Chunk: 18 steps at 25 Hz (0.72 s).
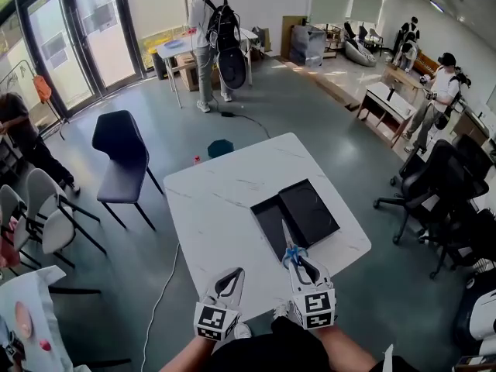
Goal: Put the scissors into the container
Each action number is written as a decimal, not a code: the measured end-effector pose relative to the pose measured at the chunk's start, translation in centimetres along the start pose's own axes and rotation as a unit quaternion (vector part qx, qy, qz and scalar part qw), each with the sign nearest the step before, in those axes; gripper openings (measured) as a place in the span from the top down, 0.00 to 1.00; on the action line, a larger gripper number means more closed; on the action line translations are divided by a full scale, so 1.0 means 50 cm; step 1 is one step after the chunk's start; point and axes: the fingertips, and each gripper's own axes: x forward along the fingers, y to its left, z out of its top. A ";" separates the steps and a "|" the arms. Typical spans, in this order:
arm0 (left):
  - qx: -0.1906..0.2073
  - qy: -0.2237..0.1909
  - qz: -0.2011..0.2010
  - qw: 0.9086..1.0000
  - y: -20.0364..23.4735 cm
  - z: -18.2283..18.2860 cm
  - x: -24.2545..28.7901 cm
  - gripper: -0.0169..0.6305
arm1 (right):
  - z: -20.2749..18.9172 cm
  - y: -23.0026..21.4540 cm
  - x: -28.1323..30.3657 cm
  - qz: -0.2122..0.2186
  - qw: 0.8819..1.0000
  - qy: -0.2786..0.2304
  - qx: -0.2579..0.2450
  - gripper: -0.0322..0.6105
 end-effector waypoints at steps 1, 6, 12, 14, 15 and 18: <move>0.000 0.000 0.005 1.000 0.007 -0.002 0.008 0.96 | -0.004 -0.007 0.014 0.004 1.000 0.003 -0.003 0.82; -0.011 0.014 0.043 0.999 0.040 -0.007 0.031 0.96 | -0.026 -0.039 0.081 0.021 0.999 0.023 -0.008 0.82; -0.026 0.020 0.087 0.996 0.069 -0.009 0.049 0.96 | -0.063 -0.063 0.162 0.042 0.997 0.067 -0.001 0.82; -0.029 0.024 0.095 0.995 0.072 -0.014 0.050 0.96 | -0.075 -0.069 0.185 0.045 0.996 0.081 -0.002 0.82; -0.029 0.026 0.099 0.994 0.074 -0.019 0.050 0.96 | -0.078 -0.070 0.196 0.047 0.995 0.084 -0.003 0.82; -0.039 0.029 0.110 0.993 0.077 -0.026 0.049 0.96 | -0.082 -0.072 0.224 0.051 0.995 0.089 -0.012 0.82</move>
